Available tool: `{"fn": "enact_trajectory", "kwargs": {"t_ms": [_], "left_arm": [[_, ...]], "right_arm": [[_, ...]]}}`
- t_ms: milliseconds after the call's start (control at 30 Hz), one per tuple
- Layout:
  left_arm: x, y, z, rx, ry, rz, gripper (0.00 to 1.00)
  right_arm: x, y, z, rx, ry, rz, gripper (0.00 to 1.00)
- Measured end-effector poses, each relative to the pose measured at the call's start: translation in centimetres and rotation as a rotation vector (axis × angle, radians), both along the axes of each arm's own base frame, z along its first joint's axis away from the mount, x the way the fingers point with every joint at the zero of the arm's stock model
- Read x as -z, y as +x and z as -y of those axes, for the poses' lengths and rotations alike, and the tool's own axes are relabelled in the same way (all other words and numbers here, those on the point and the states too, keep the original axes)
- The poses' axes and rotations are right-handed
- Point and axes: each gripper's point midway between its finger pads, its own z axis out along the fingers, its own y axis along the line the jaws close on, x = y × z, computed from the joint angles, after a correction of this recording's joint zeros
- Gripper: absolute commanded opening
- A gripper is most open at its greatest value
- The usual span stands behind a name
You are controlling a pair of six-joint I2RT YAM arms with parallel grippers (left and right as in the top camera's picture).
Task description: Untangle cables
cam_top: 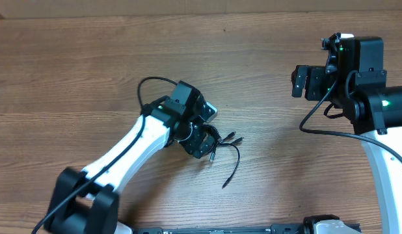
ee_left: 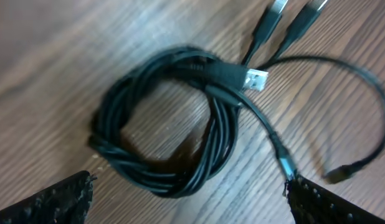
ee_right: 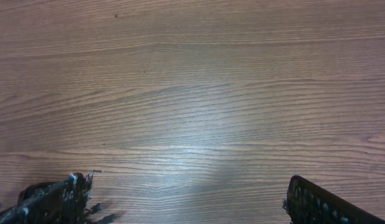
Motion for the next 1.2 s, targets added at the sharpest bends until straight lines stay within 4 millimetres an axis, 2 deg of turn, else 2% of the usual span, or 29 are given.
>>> {"fn": "enact_trajectory", "kwargs": {"t_ms": [100,200,333,533,633,767,933,1200], "left_arm": [[1.8,-0.1,-0.1,0.014,0.026,-0.036,1.00],[2.4,0.5,-0.2,0.025,0.046,-0.017,0.99],[2.3,1.9,-0.3,0.041,0.067,0.053,1.00],[2.2,2.8,-0.7,0.098,0.092,0.111,1.00],[2.2,3.3,-1.5,0.095,0.105,0.119,1.00],[2.3,4.2,-3.7,0.042,0.117,0.109,1.00],[2.3,4.6,-4.8,0.002,0.092,0.091,1.00],[2.1,4.1,-3.8,0.014,0.031,0.065,1.00]], "right_arm": [[0.0,0.0,0.0,0.001,0.000,0.000,1.00],[0.0,0.0,0.0,0.001,0.000,0.000,1.00],[0.0,0.0,0.0,0.001,0.000,0.001,1.00],[-0.1,0.1,0.0,0.001,0.000,0.005,1.00],[-0.1,0.1,0.0,0.001,0.001,0.004,1.00],[-0.1,0.1,0.0,0.001,0.001,0.004,1.00],[-0.1,0.1,0.0,0.000,0.001,0.004,1.00],[-0.1,0.1,-0.3,-0.009,0.012,0.004,1.00]]}}
